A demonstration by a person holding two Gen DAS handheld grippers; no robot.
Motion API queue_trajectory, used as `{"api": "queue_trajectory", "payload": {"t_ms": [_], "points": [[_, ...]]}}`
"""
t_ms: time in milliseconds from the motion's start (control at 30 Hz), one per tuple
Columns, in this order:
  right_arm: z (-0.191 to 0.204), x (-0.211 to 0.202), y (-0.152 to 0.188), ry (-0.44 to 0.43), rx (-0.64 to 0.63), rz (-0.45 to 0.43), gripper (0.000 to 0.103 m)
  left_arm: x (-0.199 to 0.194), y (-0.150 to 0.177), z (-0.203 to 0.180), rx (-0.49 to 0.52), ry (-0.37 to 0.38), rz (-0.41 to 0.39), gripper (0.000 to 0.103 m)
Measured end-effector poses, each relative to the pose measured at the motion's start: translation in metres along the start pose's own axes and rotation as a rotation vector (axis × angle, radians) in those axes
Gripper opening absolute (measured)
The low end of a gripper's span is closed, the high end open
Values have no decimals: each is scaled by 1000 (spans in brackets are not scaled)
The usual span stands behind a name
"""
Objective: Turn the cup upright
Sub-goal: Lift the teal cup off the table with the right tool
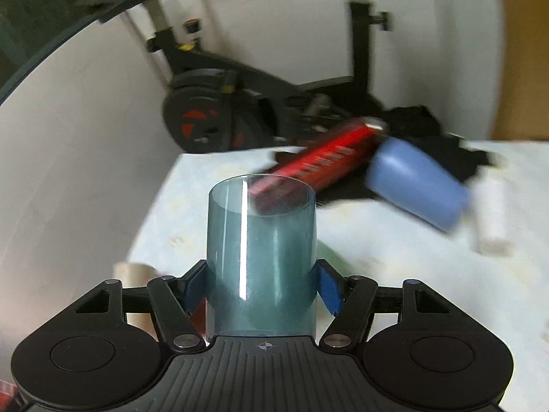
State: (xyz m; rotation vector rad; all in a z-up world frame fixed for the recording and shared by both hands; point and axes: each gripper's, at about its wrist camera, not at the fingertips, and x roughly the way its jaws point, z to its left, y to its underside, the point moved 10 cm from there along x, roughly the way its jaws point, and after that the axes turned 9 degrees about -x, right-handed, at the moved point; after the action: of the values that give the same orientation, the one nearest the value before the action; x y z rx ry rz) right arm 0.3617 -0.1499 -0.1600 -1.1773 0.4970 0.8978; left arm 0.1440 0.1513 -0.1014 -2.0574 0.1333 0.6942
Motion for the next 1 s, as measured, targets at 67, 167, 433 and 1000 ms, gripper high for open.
{"api": "queue_trajectory", "payload": {"t_ms": [67,167,433,1000], "points": [[-32,-19,25,46,30,18,62,-3,8,-14,22,22,14,102],[-77,-37,71,115,83,70,62,-6,22,-39,55,53,42,102],[-119,-60,182,185,121,198,62,-10,60,-84,123,97,95,102],[-113,-59,198,146,136,118,74,-15,89,-86,173,71,157,102]]}}
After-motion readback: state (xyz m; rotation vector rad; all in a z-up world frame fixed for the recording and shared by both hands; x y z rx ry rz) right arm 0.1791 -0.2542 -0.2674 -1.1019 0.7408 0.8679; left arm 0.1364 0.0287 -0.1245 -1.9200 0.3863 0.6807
